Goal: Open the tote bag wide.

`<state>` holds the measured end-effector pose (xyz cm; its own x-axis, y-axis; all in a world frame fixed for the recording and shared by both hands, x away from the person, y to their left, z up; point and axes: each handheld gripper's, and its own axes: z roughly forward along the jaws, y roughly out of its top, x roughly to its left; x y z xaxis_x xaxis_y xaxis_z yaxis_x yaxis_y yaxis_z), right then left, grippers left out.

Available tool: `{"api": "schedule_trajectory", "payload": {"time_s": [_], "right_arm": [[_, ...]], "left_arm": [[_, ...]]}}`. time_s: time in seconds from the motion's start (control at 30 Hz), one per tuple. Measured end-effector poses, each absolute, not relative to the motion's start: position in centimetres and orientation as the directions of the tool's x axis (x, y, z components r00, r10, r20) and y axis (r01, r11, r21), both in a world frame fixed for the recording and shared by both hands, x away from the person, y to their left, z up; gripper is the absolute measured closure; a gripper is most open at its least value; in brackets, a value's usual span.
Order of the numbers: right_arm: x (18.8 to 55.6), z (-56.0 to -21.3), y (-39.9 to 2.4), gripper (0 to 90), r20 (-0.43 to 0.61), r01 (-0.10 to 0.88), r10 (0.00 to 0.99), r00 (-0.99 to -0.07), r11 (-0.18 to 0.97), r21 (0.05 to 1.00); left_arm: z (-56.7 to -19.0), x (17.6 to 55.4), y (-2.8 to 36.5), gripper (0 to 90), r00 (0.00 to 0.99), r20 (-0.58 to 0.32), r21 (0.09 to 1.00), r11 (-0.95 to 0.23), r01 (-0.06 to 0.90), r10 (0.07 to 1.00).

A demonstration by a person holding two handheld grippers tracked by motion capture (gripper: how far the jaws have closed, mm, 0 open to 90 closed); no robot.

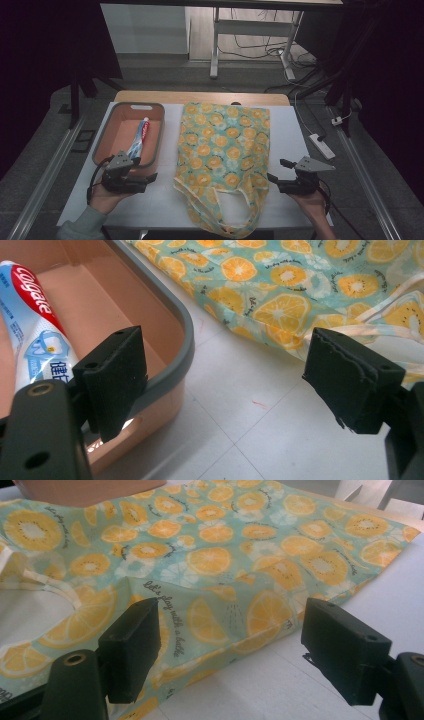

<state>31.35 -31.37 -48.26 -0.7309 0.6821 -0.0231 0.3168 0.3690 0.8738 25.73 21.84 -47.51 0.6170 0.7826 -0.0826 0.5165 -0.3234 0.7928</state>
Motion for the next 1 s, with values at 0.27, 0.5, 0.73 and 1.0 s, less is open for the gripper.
{"api": "schedule_trajectory", "payload": {"time_s": [0.27,0.5,0.73,1.0], "right_arm": [[31.31,-48.24,-31.17,24.3,-0.035,0.31,0.68,-0.733,0.379,0.872],[31.31,-48.25,-31.16,25.1,-0.036,0.309,0.682,-0.731,0.378,0.873],[31.41,-48.52,-30.72,25.6,-0.043,0.312,0.678,-0.734,0.392,0.866],[31.45,-48.67,-30.7,26.7,-0.046,0.311,0.673,-0.738,0.401,0.862]], "left_arm": [[-47.38,25.76,22.18,17.3,0.612,-0.088,0.797,-0.313,0.517,0.786],[-47.33,25.67,22.19,17.6,0.617,-0.084,0.796,-0.32,0.514,0.783],[-47.01,25.36,22.37,18.1,0.622,-0.073,0.8,-0.327,0.503,0.779],[-47.0,25.44,21.96,18.6,0.631,-0.059,0.794,-0.346,0.5,0.774]]}}
